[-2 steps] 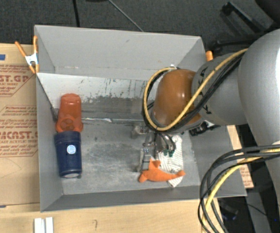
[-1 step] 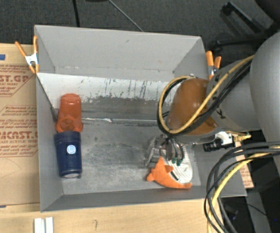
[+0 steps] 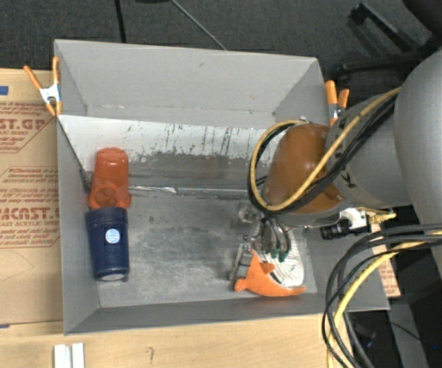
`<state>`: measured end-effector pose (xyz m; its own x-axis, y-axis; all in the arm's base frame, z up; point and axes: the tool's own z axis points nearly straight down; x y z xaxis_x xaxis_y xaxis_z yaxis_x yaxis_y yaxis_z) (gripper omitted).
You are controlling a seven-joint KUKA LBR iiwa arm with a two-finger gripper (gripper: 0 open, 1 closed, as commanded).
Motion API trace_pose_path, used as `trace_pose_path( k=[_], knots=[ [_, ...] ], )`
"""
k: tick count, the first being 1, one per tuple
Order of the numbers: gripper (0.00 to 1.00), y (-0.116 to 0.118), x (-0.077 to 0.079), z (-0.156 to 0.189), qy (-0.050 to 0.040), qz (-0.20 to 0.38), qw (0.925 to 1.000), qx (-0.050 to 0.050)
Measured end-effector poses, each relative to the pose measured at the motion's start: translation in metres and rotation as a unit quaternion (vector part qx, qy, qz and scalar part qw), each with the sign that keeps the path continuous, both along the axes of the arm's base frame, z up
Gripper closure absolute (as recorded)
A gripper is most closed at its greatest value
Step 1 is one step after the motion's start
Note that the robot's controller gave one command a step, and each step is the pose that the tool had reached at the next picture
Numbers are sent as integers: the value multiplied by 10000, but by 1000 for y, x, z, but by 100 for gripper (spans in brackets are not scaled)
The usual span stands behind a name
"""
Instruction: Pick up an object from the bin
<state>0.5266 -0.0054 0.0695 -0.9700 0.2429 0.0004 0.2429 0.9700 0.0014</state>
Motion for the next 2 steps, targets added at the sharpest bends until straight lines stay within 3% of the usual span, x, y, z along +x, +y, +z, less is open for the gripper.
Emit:
trace_pose_path(
  k=[1,2],
  knots=[
    [0,0,0,0,0,-1,10000,1],
    [0,-18,-8,0,-12,590,9983,8]
  ],
)
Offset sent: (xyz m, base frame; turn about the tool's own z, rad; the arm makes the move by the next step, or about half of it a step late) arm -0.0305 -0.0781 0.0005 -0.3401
